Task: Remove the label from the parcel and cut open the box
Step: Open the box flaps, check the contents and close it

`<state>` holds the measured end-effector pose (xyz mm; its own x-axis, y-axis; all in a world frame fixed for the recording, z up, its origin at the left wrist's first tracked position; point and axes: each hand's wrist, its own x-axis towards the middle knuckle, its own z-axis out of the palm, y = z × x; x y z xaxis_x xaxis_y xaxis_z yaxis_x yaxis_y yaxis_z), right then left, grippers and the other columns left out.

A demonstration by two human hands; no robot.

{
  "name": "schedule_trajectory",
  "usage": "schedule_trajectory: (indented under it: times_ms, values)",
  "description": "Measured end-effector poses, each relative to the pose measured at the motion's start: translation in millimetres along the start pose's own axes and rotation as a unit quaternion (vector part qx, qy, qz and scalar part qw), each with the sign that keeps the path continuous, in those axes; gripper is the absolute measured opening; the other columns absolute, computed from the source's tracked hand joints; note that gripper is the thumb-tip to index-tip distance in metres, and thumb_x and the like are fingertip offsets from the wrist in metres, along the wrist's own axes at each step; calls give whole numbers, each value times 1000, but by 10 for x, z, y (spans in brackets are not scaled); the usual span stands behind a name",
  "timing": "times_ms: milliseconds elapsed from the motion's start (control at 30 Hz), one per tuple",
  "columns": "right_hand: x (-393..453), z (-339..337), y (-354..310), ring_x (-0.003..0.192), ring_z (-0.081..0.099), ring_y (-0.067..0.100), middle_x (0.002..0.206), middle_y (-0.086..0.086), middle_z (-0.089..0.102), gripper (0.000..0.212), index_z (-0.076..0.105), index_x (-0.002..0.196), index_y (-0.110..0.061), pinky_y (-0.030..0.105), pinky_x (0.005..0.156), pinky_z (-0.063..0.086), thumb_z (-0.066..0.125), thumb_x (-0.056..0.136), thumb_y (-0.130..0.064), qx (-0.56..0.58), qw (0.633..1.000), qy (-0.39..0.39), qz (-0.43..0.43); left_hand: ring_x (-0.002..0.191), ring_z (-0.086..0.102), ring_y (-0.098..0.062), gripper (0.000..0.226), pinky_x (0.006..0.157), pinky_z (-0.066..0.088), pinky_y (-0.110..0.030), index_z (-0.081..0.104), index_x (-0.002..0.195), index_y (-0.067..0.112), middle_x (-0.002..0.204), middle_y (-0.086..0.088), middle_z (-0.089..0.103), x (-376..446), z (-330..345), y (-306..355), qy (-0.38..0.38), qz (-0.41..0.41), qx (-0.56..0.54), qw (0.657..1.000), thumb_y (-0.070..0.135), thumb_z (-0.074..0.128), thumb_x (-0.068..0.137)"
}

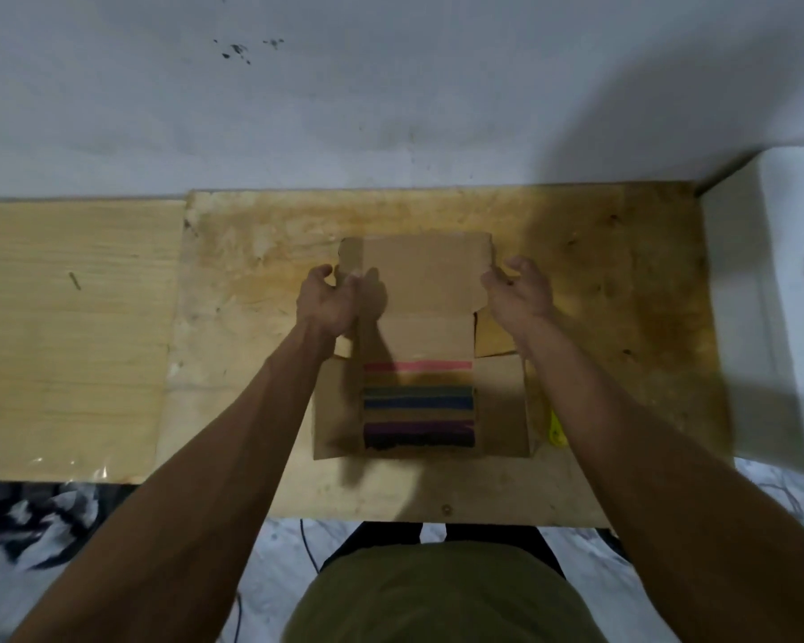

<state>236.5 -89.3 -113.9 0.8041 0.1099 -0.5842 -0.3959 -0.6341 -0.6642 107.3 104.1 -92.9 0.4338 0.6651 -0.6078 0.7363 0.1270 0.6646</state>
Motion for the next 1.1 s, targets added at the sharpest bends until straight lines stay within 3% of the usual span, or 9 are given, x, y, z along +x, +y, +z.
schedule_trajectory:
  times_ms: [67, 233, 300, 400, 533, 700, 867, 967, 1100]
  values:
    - [-43, -28, -63, 103, 58, 13, 122, -4, 59, 44, 50, 135, -18, 24, 78, 48, 55, 96, -39, 35, 999, -15, 2, 113, 64, -32, 82, 90, 57, -40, 47, 139, 5, 129, -14, 63, -2, -34, -20, 11, 2, -40, 999, 58, 65, 79]
    - [-276, -178, -42, 96, 63, 18, 106, 5, 69, 26, 66, 102, -13, 26, 76, 48, 54, 97, -36, 28, 996, -39, -75, 98, 65, -29, 33, 83, 56, -57, 66, 108, 15, 103, -10, 69, -189, -130, -86, 6, 56, -86, 995, 44, 55, 96]
    - [-398, -235, -2, 96, 64, 21, 103, 12, 69, 31, 66, 94, -11, 30, 74, 47, 54, 96, -39, 17, 995, -34, -94, 92, 61, -27, 53, 86, 53, -59, 67, 95, 5, 95, -18, 66, -280, -219, -150, -19, 82, -98, 992, 56, 53, 94]
    - [-595, -340, 36, 82, 63, 9, 87, -3, 70, 23, 69, 93, -21, 28, 67, 43, 55, 96, -39, 29, 992, -48, -114, 85, 54, -21, 76, 83, 51, -50, 58, 95, -8, 86, -12, 56, -406, -328, -252, -50, 120, -103, 986, 67, 50, 90]
    - [-838, -453, 196, 77, 61, 11, 82, -6, 69, 12, 73, 92, -24, 30, 67, 45, 63, 93, -31, 91, 986, -70, -118, 86, 66, -3, 43, 76, 54, -22, 71, 97, 9, 90, 6, 73, -713, -437, -335, -83, 149, -102, 980, 44, 46, 100]
    - [-1131, -552, 501, 59, 51, 9, 57, -12, 56, 26, 64, 67, -22, 30, 62, 40, 65, 92, -28, 63, 990, -74, -103, 109, 66, -6, 36, 90, 51, -30, 66, 123, 19, 114, 4, 73, -1020, -586, -562, -160, 152, -118, 968, 35, 42, 103]
    - [-1379, -542, 684, 72, 60, 19, 80, 7, 70, 17, 72, 91, -19, 30, 63, 44, 61, 91, -5, 153, 980, -127, -27, 117, 61, -12, 32, 90, 51, -28, 65, 127, 17, 121, 5, 69, -1148, -705, -829, -191, 123, -133, 965, 21, 46, 102]
    - [-1480, -495, 771, 81, 65, 21, 102, 11, 72, 21, 71, 102, -17, 34, 70, 47, 51, 96, -13, 206, 970, -126, 21, 128, 52, -16, 39, 102, 43, -39, 67, 126, 24, 135, 5, 60, -1189, -748, -1006, -194, 103, -125, 967, 5, 45, 99]
    - [-1547, -419, 920, 87, 67, 25, 102, 7, 72, 21, 73, 103, -14, 36, 70, 52, 67, 88, -27, 243, 961, -114, 66, 131, 49, -21, 55, 106, 43, -41, 71, 122, 23, 138, 5, 58, -1240, -745, -1131, -189, 94, -139, 968, -9, 42, 87]
